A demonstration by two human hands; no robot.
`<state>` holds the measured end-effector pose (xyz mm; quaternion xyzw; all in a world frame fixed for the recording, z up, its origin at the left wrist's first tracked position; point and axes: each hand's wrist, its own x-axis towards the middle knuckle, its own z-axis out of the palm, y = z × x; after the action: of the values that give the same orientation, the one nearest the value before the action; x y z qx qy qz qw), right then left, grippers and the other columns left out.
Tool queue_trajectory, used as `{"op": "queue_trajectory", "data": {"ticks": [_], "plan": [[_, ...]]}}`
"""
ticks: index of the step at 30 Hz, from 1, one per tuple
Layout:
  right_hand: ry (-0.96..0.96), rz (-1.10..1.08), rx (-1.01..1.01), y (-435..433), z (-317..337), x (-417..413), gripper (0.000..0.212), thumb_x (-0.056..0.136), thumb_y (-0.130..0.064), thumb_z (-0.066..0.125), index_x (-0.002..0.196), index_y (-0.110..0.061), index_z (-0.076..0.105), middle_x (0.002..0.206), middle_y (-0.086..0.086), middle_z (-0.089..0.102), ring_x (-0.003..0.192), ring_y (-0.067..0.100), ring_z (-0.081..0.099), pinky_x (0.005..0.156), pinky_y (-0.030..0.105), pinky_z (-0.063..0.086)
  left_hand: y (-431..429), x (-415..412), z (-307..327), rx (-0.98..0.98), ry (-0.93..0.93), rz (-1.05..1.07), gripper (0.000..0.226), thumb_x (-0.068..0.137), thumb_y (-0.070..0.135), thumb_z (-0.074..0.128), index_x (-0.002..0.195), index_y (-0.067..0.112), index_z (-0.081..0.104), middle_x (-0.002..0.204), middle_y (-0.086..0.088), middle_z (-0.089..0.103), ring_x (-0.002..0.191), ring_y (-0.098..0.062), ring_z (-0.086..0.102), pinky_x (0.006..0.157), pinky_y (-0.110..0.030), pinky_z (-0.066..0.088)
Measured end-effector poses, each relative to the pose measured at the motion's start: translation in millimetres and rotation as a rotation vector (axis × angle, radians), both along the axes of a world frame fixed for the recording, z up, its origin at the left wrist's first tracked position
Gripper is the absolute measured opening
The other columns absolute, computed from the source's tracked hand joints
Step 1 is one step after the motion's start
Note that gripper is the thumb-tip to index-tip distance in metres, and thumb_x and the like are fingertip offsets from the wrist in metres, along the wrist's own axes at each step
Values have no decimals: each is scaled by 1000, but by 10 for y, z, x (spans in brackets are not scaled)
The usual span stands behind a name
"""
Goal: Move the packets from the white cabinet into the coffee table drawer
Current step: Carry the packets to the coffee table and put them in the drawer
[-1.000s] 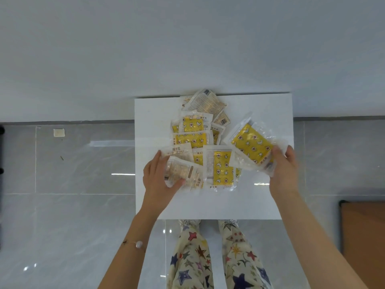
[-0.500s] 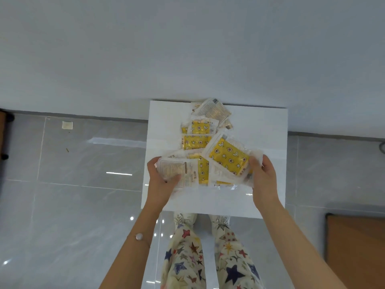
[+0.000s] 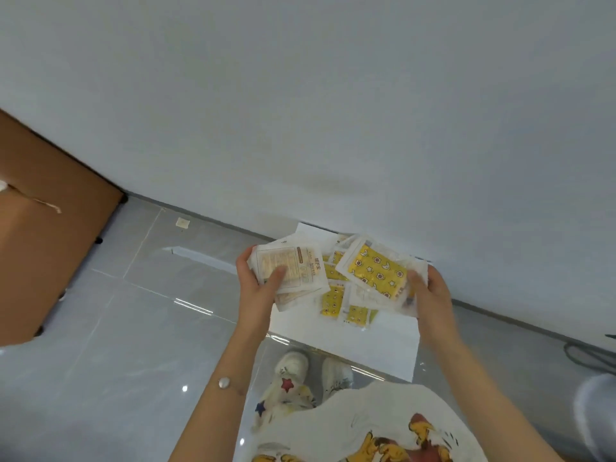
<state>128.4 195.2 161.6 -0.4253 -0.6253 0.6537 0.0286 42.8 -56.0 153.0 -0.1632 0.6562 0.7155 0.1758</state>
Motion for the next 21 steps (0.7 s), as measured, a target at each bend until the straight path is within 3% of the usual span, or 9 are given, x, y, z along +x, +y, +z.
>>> {"op": "queue_trajectory", "data": {"ticks": [4, 9, 13, 17, 19, 21], "plan": [[34, 48, 4, -139, 438, 57, 19, 100, -12, 45, 113, -12, 59, 102, 2, 68, 89, 19, 66, 61, 23, 55, -334, 249, 439, 27, -18, 137, 49, 91, 4, 60, 118, 40, 41, 126, -11, 55, 110, -29, 62, 80, -42, 58], [30, 254, -1, -684, 797, -88, 21, 98, -14, 48, 116, -16, 59, 112, 5, 66, 102, 25, 64, 73, 31, 50, -972, 518, 918, -30, 41, 255, 52, 91, 6, 61, 124, 37, 36, 119, -2, 58, 104, -20, 63, 68, -32, 58], [56, 449, 16, -1350, 944, -284, 25, 98, -17, 49, 123, -13, 56, 114, 2, 65, 95, 13, 65, 70, 22, 48, -1651, 654, 1058, -50, 78, 387, 52, 91, 7, 61, 123, 39, 36, 119, 1, 59, 104, -21, 64, 72, -35, 58], [76, 563, -15, -2101, 1016, -459, 17, 99, -14, 47, 113, -21, 54, 97, -13, 63, 85, -2, 60, 62, 13, 47, -2332, 883, 1096, -50, 84, 530, 54, 91, 5, 61, 128, 35, 34, 116, 3, 59, 101, -18, 65, 72, -38, 58], [75, 654, 4, -2596, 1036, -546, 17, 99, -13, 47, 113, -20, 55, 98, -12, 62, 88, 4, 61, 62, 14, 49, -2808, 1062, 1128, -58, 86, 611, 54, 91, 5, 60, 127, 35, 34, 116, 3, 59, 99, -17, 64, 69, -35, 58], [83, 734, 17, -3105, 1065, -631, 18, 98, -14, 49, 113, -21, 55, 101, -7, 64, 92, 12, 62, 69, 22, 51, -3305, 1250, 1150, -69, 79, 688, 54, 92, 5, 60, 128, 35, 34, 119, 0, 57, 101, -18, 64, 68, -34, 57]]}}
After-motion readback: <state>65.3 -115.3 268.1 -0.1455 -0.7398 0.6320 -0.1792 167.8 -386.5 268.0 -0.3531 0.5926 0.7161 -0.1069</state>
